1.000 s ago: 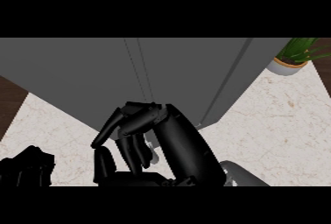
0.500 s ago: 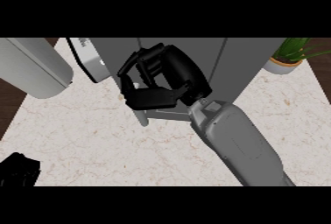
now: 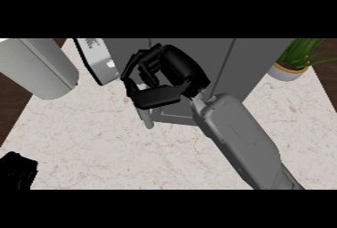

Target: Pick up the bottled water, place it into the cabinet and close the cabinet

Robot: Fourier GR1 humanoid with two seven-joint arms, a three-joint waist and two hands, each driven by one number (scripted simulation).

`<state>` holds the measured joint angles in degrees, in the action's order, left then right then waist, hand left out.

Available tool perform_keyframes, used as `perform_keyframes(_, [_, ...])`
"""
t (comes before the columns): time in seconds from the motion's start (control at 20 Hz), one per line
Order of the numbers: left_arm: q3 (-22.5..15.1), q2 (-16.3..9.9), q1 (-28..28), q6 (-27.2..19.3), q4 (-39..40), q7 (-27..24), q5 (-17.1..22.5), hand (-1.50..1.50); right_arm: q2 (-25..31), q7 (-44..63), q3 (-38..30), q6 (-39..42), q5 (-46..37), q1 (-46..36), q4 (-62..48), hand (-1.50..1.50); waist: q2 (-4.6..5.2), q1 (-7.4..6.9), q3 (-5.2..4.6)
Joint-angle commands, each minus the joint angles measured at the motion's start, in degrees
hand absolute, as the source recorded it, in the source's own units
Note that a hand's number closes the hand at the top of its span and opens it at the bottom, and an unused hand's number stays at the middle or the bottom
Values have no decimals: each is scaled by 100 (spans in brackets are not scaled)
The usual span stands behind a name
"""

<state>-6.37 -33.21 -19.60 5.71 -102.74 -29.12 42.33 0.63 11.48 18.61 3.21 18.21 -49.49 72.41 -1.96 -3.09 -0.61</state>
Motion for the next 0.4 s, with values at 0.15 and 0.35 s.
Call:
perform_keyframes(0.15, [-10, -41, 118, 48, -42, 155, 36, 150, 726, -279, -883, 85, -10, -321, -1136, 150, 333, 55, 57])
perform_keyframes(0.35, [-118, 82, 98, -58, -39, 125, -90, 150, 721, -395, -795, 234, 27, -144, -1256, 150, 324, 66, 56])
